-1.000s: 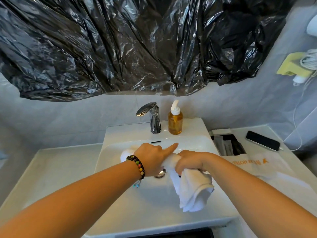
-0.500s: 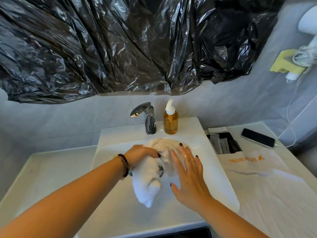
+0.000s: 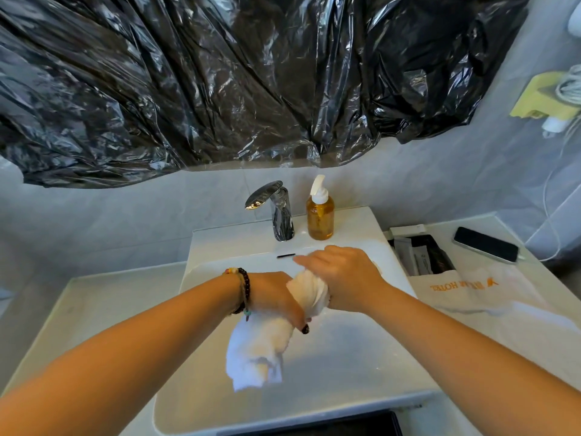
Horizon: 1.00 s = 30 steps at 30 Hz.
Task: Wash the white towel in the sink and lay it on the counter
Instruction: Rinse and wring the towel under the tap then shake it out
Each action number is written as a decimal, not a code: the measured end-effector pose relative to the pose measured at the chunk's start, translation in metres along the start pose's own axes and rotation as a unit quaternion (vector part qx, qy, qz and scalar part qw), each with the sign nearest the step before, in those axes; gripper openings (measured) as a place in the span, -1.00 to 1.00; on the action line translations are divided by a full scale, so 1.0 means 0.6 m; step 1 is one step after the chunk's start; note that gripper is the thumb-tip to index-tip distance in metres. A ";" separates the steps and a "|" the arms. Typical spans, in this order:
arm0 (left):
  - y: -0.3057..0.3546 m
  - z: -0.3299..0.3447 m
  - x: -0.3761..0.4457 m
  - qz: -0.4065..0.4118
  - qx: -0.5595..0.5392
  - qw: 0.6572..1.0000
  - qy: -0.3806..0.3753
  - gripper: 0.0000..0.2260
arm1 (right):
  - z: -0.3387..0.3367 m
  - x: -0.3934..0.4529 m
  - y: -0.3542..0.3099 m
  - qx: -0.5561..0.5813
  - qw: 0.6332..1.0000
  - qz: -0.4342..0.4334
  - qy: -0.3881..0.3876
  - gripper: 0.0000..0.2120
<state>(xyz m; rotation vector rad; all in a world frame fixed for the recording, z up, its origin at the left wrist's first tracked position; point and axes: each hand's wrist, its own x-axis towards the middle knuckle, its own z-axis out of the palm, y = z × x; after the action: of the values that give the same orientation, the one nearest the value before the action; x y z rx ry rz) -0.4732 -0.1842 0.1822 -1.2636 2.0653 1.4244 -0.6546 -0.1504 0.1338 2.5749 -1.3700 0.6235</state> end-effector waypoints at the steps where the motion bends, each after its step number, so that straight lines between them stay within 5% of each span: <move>1: 0.000 0.001 0.002 -0.016 0.060 0.997 0.041 -0.82 | -0.009 0.007 -0.004 -0.030 0.996 0.013 -0.082 -0.46; 4: -0.003 0.009 0.015 -0.028 0.207 0.971 0.112 -0.81 | -0.023 0.027 -0.022 -0.073 0.966 0.065 -0.239 -0.69; 7: -0.006 0.014 0.027 -0.034 0.312 0.939 0.138 -0.78 | -0.022 0.039 -0.027 -0.005 0.942 0.134 -0.309 -0.84; 13: -0.020 0.006 0.028 0.005 0.438 0.870 0.225 -0.63 | 0.003 0.054 -0.025 0.186 0.859 0.275 -0.390 -0.80; 22: -0.040 -0.029 0.029 0.129 0.536 0.774 0.310 -0.58 | -0.002 0.053 -0.040 0.421 0.740 0.410 -0.328 -0.80; 26: -0.058 -0.043 0.040 0.187 0.542 0.751 0.327 -0.59 | 0.006 0.044 -0.062 0.553 0.651 0.448 -0.265 -0.85; 30: -0.094 -0.041 0.059 0.295 0.467 0.733 0.398 -0.52 | 0.015 0.042 -0.072 0.520 0.666 0.473 -0.249 -0.77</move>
<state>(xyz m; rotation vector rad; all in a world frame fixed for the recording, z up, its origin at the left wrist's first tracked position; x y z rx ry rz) -0.4420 -0.2286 0.1363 -0.7857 3.2459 -0.3367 -0.6039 -0.1477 0.1387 2.5183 -3.4888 1.1218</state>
